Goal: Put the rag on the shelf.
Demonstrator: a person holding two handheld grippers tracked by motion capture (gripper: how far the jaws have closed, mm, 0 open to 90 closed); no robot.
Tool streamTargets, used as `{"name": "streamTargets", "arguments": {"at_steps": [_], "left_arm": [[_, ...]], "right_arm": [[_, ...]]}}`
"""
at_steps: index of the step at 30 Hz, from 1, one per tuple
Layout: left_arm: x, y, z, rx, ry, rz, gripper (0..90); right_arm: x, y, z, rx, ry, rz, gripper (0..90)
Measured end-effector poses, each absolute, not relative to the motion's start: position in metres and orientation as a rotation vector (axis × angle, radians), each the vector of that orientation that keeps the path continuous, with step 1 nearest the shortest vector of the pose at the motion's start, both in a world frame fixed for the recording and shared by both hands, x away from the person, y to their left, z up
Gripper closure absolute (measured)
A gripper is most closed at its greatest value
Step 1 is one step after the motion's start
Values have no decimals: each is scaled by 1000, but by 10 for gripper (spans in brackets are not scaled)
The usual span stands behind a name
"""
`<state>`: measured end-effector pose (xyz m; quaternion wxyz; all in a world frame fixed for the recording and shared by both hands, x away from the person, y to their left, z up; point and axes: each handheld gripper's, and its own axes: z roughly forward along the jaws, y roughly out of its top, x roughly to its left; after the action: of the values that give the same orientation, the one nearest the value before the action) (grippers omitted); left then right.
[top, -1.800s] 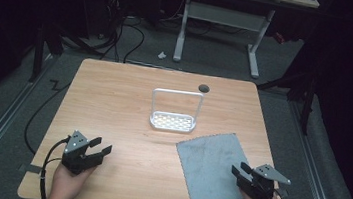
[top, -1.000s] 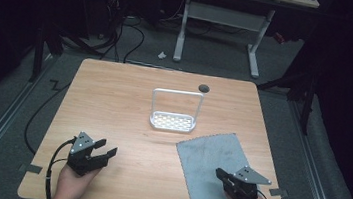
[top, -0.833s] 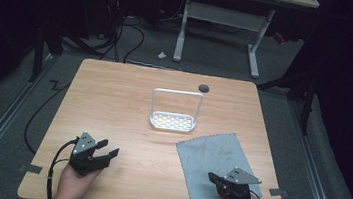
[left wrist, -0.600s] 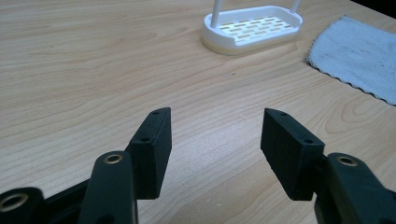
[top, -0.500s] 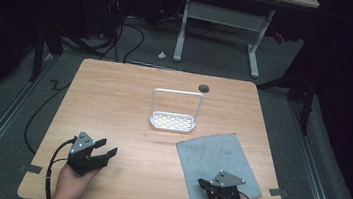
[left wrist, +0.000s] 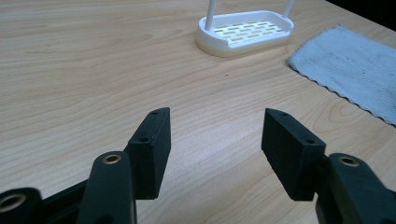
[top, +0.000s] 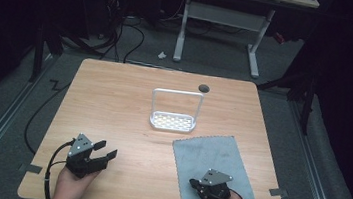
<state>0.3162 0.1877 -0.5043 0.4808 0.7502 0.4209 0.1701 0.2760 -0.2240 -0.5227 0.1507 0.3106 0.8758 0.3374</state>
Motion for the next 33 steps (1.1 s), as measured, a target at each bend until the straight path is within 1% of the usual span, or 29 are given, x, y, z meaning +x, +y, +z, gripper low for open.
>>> {"name": "streamTargets", "arguments": {"at_steps": [3,4,6,7,9,11,14,15,18,21,22,23,24,26,27,28,29,30,31,32,33], "left_arm": [[308,192,-502,1824,1037,431,428],[306,193,-501,1820,1044,431,428],[301,194,-499,1802,1053,407,420],[299,193,-498,1796,1048,402,415],[295,188,-496,1801,1039,401,415],[292,176,-495,1820,1011,387,414],[292,161,-497,1858,976,379,386],[292,161,-497,1858,976,379,381],[295,143,-500,1898,932,356,380],[300,124,-502,1923,891,303,387],[302,109,-504,1951,855,269,401],[302,109,-504,1951,855,269,414],[303,94,-506,1984,816,233,430],[304,86,-507,1995,803,221,446],[305,72,-508,2021,777,195,506],[305,72,-508,2021,777,195,545],[307,66,-509,2036,762,171,545],[309,59,-511,2052,755,135,658],[311,52,-513,2075,748,114,658],[312,46,-515,2098,738,109,680],[313,34,-519,2132,726,92,738]], "right_arm": [[284,-205,-523,829,2555,979,900],[284,-205,-523,829,2555,979,900],[288,-195,-523,793,2580,996,900],[290,-182,-523,751,2594,996,900],[290,-172,-523,697,2614,992,900],[288,-171,-520,681,2600,999,893],[290,-190,-512,769,2526,1073,891],[290,-190,-512,769,2526,1073,891],[291,-219,-508,874,2432,1095,880],[287,-247,-507,971,2359,1092,857],[282,-263,-508,1030,2320,1085,856],[282,-263,-508,1030,2320,1085,856],[276,-277,-507,1078,2273,1080,855],[273,-283,-507,1103,2252,1079,855],[266,-295,-506,1143,2208,1075,855],[266,-295,-506,1143,2208,1075,855],[264,-300,-506,1160,2194,1073,855],[258,-309,-507,1195,2166,1067,856],[258,-309,-507,1195,2166,1067,856],[256,-313,-508,1210,2154,1061,855],[252,-319,-509,1242,2144,1052,856]]}}
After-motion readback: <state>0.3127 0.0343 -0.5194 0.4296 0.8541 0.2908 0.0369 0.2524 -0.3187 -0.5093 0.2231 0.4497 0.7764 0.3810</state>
